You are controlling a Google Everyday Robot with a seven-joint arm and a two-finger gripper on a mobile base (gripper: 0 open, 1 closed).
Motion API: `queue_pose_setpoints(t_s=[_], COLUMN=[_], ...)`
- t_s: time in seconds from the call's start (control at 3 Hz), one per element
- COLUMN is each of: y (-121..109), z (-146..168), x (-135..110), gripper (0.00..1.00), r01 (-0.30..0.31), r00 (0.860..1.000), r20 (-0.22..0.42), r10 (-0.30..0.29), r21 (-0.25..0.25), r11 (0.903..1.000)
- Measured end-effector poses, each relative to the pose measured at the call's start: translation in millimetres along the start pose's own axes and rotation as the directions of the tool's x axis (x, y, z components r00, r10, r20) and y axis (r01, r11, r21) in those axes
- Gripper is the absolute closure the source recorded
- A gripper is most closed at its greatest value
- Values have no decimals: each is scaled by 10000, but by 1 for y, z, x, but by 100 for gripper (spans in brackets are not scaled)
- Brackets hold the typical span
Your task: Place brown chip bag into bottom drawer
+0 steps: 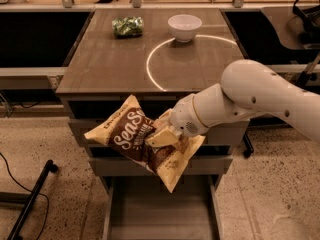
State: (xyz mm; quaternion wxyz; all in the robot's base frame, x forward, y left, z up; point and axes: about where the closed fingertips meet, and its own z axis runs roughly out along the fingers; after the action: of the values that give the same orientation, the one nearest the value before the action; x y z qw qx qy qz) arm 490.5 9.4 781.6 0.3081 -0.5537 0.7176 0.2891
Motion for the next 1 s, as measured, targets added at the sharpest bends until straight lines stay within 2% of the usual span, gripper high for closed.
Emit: queue_pose_setpoints(t_s=[0.67, 1.0], y=[23, 37], z=[12, 21], x=[17, 38], gripper=[100, 100], r01=[1063, 1396], r00=[9937, 9888], r20=[-342, -508], r10=[-1064, -1403], r21=[-58, -176], r11=[9943, 9901])
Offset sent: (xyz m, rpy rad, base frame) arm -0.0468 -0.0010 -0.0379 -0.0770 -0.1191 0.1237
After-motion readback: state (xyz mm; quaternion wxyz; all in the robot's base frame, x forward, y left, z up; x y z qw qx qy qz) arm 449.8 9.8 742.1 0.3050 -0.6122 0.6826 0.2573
